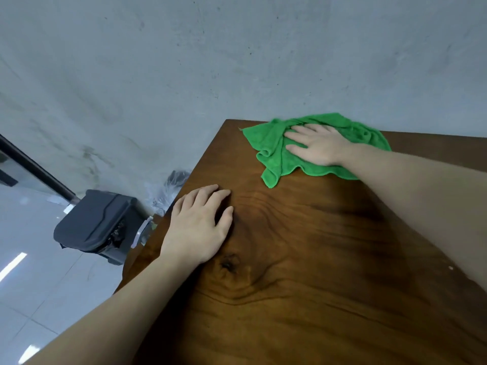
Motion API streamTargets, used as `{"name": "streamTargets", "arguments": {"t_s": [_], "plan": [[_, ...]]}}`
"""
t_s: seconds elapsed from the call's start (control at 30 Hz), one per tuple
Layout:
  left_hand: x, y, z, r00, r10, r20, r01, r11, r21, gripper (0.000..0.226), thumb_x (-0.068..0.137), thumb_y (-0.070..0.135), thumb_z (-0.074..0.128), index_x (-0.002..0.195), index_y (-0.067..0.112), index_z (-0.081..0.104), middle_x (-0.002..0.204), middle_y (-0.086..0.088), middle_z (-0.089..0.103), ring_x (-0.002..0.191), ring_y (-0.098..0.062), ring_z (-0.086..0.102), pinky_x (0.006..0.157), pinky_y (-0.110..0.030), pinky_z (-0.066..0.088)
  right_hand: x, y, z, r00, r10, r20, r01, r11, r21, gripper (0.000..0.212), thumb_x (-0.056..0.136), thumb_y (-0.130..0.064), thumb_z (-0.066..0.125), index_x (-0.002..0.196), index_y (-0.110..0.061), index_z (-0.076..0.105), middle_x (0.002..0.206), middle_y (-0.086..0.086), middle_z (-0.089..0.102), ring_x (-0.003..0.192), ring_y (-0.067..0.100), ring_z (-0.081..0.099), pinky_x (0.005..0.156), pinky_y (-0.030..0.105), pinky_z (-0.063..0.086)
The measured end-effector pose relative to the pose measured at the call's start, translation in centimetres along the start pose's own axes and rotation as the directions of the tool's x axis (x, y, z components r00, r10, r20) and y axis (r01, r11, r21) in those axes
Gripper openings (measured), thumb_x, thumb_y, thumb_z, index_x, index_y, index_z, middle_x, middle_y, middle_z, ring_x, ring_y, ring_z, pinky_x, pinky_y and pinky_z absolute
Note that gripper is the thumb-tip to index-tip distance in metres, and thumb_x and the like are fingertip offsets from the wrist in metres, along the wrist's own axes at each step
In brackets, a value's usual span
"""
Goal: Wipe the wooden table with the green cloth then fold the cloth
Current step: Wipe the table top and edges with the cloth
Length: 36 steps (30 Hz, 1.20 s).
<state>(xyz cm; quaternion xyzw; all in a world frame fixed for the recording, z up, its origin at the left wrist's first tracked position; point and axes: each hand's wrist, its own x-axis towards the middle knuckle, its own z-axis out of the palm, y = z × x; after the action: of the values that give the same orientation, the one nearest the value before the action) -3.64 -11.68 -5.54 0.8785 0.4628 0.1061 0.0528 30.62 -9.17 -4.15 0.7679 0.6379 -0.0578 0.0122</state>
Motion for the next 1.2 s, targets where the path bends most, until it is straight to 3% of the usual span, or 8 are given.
{"name": "streamTargets", "arguments": {"t_s": [0.2, 0.3, 0.43, 0.77, 0.93, 1.1, 1.2], "plan": [[-0.3, 0.1, 0.1, 1.000, 0.002, -0.019, -0.003, 1.000, -0.029, 0.045, 0.099, 0.053, 0.031, 0.139, 0.040, 0.045, 0.150, 0.014, 0.040, 0.141, -0.015, 0.030, 0.117, -0.044, 0.019, -3.9, 5.0, 0.7, 0.990, 0.137, 0.011, -0.137, 0.990, 0.024, 0.065, 0.094, -0.074, 0.013, 0.155, -0.052, 0.011, 0.168, -0.015, 0.006, 0.154, 0.018, 0.009, 0.123, 0.049, 0.004], [-0.3, 0.4, -0.3, 0.999, 0.009, -0.032, -0.011, 0.997, -0.075, 0.039, 0.099, 0.047, 0.036, 0.133, 0.037, 0.053, 0.144, 0.012, 0.047, 0.137, -0.017, 0.036, 0.115, -0.043, 0.022, -6.9, 4.4, 1.2, 0.980, 0.197, 0.027, -0.197, 0.980, 0.014, 0.063, 0.094, -0.074, 0.011, 0.154, -0.054, 0.007, 0.169, -0.013, 0.001, 0.155, 0.023, 0.003, 0.123, 0.055, 0.000], [-1.8, 1.0, -1.2, 0.994, 0.084, -0.077, -0.094, 0.986, -0.137, 0.032, 0.098, 0.038, 0.041, 0.121, 0.031, 0.063, 0.132, 0.008, 0.059, 0.124, -0.020, 0.051, 0.105, -0.044, 0.040, -12.4, -0.3, 2.3, 0.991, 0.131, 0.038, -0.130, 0.991, -0.021, 0.061, 0.097, -0.068, 0.010, 0.156, -0.051, 0.003, 0.169, -0.009, -0.005, 0.155, 0.026, -0.004, 0.121, 0.060, -0.003], [-15.3, 1.5, -3.0, 0.969, 0.244, 0.051, -0.238, 0.967, -0.096, 0.042, 0.096, 0.041, 0.044, 0.136, 0.035, 0.055, 0.147, 0.011, 0.047, 0.138, -0.016, 0.038, 0.110, -0.041, 0.032, -28.2, -14.0, 4.7, 0.999, -0.019, 0.030, 0.020, 0.999, -0.031, 0.065, 0.100, -0.060, 0.008, 0.160, -0.037, -0.001, 0.169, -0.002, -0.007, 0.155, 0.021, -0.009, 0.123, 0.055, -0.004], [-21.1, 0.5, -4.2, 0.952, 0.300, 0.058, -0.292, 0.949, -0.121, 0.039, 0.096, 0.039, 0.044, 0.132, 0.034, 0.057, 0.142, 0.010, 0.051, 0.132, -0.017, 0.042, 0.107, -0.040, 0.036, -36.5, -20.2, 5.9, 0.999, -0.022, 0.036, 0.022, 1.000, 0.011, 0.065, 0.101, -0.058, 0.010, 0.160, -0.033, -0.001, 0.169, -0.002, -0.008, 0.155, 0.020, -0.012, 0.123, 0.053, -0.005], [-23.8, 0.9, -4.8, 0.950, 0.310, -0.021, -0.307, 0.924, -0.230, 0.021, 0.093, 0.026, 0.047, 0.106, 0.028, 0.063, 0.118, 0.011, 0.060, 0.104, -0.018, 0.052, 0.088, -0.037, 0.042, -42.3, -23.8, 6.9, 0.996, -0.057, -0.063, 0.061, 0.996, 0.059, 0.059, 0.104, -0.056, 0.018, 0.159, -0.037, 0.015, 0.169, -0.003, 0.005, 0.155, 0.019, -0.001, 0.124, 0.049, -0.002], [-24.6, 1.6, -4.9, 0.950, 0.309, -0.048, -0.310, 0.911, -0.271, 0.016, 0.094, 0.024, 0.047, 0.104, 0.025, 0.059, 0.112, 0.007, 0.059, 0.098, -0.022, 0.054, 0.083, -0.039, 0.042, -44.9, -22.7, 6.8, 0.984, -0.137, -0.112, 0.140, 0.990, 0.023, 0.052, 0.104, -0.058, 0.022, 0.154, -0.044, 0.030, 0.166, -0.009, 0.023, 0.152, 0.017, 0.017, 0.123, 0.042, 0.011]]}}
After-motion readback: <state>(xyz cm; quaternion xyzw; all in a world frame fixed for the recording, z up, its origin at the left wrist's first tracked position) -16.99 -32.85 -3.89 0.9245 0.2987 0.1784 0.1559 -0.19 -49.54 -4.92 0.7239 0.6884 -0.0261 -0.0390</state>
